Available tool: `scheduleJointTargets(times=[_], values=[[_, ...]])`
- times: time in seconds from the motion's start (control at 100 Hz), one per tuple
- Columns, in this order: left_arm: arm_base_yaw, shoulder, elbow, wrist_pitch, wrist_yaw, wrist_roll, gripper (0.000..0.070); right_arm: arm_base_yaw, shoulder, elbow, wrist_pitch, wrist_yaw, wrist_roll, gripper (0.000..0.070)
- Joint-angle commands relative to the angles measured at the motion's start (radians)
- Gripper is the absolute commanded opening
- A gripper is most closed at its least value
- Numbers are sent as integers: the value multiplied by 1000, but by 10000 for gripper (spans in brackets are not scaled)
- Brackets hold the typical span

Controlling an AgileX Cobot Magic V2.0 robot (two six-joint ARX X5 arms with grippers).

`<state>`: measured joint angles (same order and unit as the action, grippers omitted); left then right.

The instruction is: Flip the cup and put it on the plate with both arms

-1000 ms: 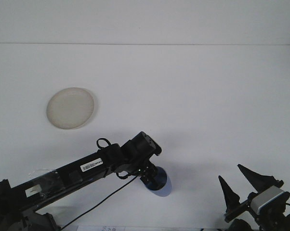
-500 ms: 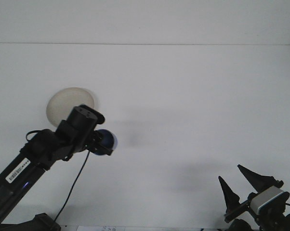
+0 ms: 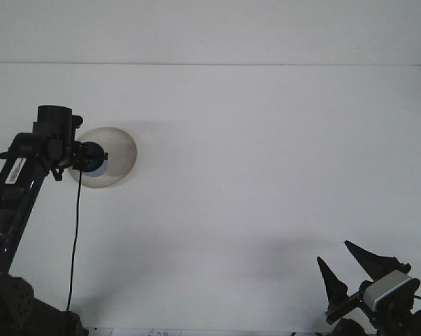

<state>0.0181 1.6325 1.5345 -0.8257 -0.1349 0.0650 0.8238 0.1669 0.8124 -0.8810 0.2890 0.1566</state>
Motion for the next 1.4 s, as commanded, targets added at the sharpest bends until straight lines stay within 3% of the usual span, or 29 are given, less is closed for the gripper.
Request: scheduleJointTargets(times=[0.0, 0.65, 0.71, 0.79, 0.86, 0.9, 1.24, 1.39], values=[[5, 52, 51, 32, 5, -6, 7, 9, 3, 5, 2, -1, 17, 467], [8, 246, 112, 95, 35, -21, 22, 9, 3, 5, -10, 1, 27, 467], [9, 245, 116, 93, 35, -30, 85, 9, 3, 5, -10, 1, 27, 467], [9, 245, 136, 75, 35, -44, 315, 9, 3, 5, -10, 1, 27, 467], [9, 245, 160, 61, 35, -56, 461, 9, 3, 5, -10, 1, 27, 467], [9, 244, 177, 52, 35, -62, 508, 9, 3, 5, -10, 1, 27, 467], [8, 206, 471, -205, 35, -85, 516, 9, 3, 5, -11, 0, 26, 467], [8, 55, 505, -224, 35, -99, 515, 8, 3, 5, -10, 1, 27, 467]])
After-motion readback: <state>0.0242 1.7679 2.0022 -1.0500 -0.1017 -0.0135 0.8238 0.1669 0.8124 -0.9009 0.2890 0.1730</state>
